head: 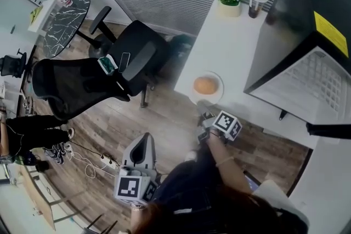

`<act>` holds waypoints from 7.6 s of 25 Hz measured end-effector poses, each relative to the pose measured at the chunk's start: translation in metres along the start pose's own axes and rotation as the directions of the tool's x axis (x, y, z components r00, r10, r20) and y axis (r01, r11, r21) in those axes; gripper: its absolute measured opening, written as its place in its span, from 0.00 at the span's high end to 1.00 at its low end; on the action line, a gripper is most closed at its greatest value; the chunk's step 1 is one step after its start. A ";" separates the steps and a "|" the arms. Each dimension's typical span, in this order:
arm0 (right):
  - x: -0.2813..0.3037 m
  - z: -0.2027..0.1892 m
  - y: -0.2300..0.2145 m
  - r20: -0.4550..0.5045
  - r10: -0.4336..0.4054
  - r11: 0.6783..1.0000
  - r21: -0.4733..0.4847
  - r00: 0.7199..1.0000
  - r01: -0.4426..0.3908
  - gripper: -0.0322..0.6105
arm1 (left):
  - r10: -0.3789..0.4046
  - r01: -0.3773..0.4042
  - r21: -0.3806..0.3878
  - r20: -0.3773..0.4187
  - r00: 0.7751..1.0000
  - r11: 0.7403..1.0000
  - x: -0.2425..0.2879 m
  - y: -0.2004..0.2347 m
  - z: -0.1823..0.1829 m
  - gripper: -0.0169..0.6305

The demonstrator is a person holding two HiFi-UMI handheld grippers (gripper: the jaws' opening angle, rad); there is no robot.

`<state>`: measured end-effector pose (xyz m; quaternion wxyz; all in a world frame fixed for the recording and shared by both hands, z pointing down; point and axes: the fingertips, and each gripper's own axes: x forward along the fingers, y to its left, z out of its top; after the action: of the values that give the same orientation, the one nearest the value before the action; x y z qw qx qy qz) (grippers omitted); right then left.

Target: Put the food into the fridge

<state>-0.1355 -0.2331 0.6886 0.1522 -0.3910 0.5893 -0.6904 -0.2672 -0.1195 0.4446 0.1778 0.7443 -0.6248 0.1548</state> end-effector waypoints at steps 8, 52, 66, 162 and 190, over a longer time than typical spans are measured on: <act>0.004 0.001 -0.003 0.015 0.017 0.998 0.058 1.000 -0.018 0.76 | 0.023 -0.023 0.006 0.002 1.000 1.000 -0.005 0.004 0.000 0.97; -0.070 -0.040 0.062 0.095 0.233 0.971 0.024 0.968 -0.236 0.93 | -0.215 0.207 0.094 0.088 0.973 0.974 -0.045 -0.015 -0.004 0.97; -0.112 -0.057 0.084 0.178 0.234 0.972 -0.016 0.956 -0.235 0.93 | -0.320 0.306 0.120 0.130 0.938 0.944 -0.069 -0.001 -0.008 0.97; -0.339 0.206 0.116 0.321 0.375 0.923 -0.044 0.870 -0.382 0.93 | -0.566 0.541 0.215 0.074 0.821 0.813 0.095 -0.316 0.054 0.97; -0.327 0.251 0.117 0.403 0.325 0.927 0.042 0.856 -0.372 0.93 | -0.638 0.615 0.214 0.054 0.768 0.759 0.132 -0.334 0.068 0.97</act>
<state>0.2279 -0.2184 0.4611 0.4116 -0.3971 0.5661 -0.5936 0.0855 -0.2142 0.4206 0.1109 0.9317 -0.3320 0.0969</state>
